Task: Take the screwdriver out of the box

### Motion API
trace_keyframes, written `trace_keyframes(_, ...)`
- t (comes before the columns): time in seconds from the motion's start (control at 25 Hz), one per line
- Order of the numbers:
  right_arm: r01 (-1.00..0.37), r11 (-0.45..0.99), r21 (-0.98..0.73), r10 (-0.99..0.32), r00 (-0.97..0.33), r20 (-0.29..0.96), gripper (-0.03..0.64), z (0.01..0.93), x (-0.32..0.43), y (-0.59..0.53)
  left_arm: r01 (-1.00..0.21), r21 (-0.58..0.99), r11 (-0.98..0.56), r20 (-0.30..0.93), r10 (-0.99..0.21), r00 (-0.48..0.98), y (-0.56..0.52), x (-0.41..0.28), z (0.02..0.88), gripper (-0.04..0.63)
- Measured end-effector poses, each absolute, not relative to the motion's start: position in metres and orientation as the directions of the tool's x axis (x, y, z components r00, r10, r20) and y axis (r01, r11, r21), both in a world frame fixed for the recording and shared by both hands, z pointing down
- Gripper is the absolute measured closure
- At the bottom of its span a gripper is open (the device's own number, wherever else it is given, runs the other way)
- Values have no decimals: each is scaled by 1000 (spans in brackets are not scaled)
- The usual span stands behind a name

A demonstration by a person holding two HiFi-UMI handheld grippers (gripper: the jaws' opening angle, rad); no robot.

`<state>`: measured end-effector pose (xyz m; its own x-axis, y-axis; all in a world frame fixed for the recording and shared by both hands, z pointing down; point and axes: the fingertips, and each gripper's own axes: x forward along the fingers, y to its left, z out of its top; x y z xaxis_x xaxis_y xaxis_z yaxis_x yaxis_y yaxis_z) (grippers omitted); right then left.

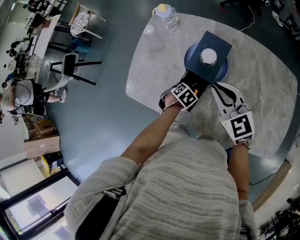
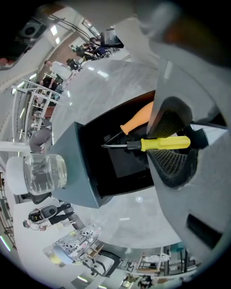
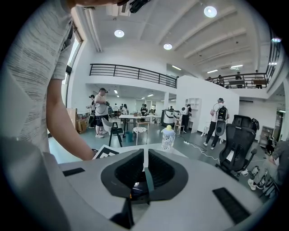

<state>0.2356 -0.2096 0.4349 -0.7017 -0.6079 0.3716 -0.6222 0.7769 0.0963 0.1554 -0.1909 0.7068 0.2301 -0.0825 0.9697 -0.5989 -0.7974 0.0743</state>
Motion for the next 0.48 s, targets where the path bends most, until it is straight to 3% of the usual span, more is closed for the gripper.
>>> trace_keyframes(0.48, -704, 705, 86, -676, -630, 381, 604, 434, 225, -217, -607, 172, -776, 904, -120, 409, -203, 153, 662, 508)
